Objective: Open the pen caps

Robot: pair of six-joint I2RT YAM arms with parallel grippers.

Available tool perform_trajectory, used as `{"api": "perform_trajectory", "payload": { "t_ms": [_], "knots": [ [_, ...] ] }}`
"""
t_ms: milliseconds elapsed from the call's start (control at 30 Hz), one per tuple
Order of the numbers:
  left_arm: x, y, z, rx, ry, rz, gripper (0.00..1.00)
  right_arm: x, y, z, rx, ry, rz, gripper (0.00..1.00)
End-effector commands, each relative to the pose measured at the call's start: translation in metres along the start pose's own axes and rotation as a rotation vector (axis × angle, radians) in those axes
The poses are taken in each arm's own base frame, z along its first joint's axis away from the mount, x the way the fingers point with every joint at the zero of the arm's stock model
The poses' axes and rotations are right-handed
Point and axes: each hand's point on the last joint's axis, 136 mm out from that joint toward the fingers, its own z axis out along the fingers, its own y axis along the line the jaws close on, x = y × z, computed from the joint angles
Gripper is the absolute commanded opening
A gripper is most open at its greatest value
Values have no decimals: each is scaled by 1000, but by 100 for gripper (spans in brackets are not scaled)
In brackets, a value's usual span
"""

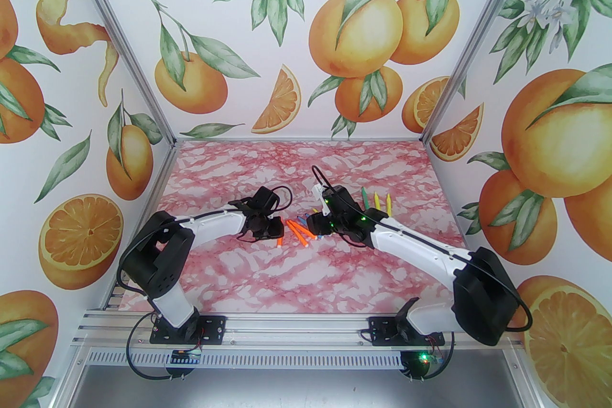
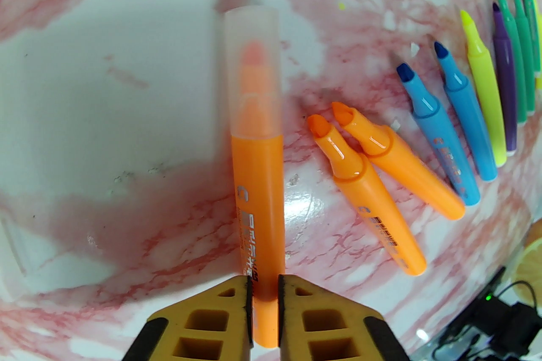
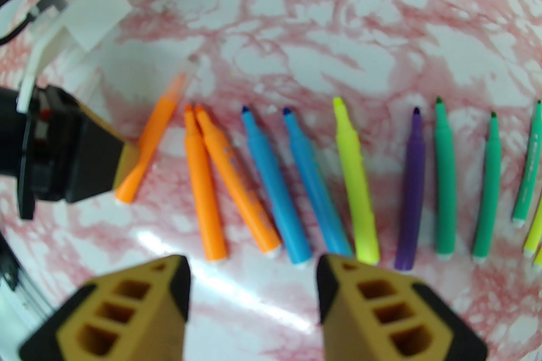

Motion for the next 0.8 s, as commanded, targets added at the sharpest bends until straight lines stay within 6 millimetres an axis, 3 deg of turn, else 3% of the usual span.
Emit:
{"api": "perform_trajectory", "payload": {
  "t_ms": [0, 167, 400, 567, 767],
  "knots": [
    [9, 7, -1, -21, 13, -10, 27, 3, -7, -1, 30, 9, 37, 54],
    [-6, 8, -24, -29, -36, 12, 36, 0, 6, 4, 48, 8, 41, 54],
    [-42, 19, -81, 50, -176, -5, 45, 0, 54, 33, 40, 25, 38, 54],
    [-55, 47, -123, 44, -278, -32, 52, -3, 79, 60, 53, 30, 64, 53],
    [-57, 84, -144, 21, -345, -99, 55, 3, 97, 94, 66, 74, 69, 52]
  ]
}}
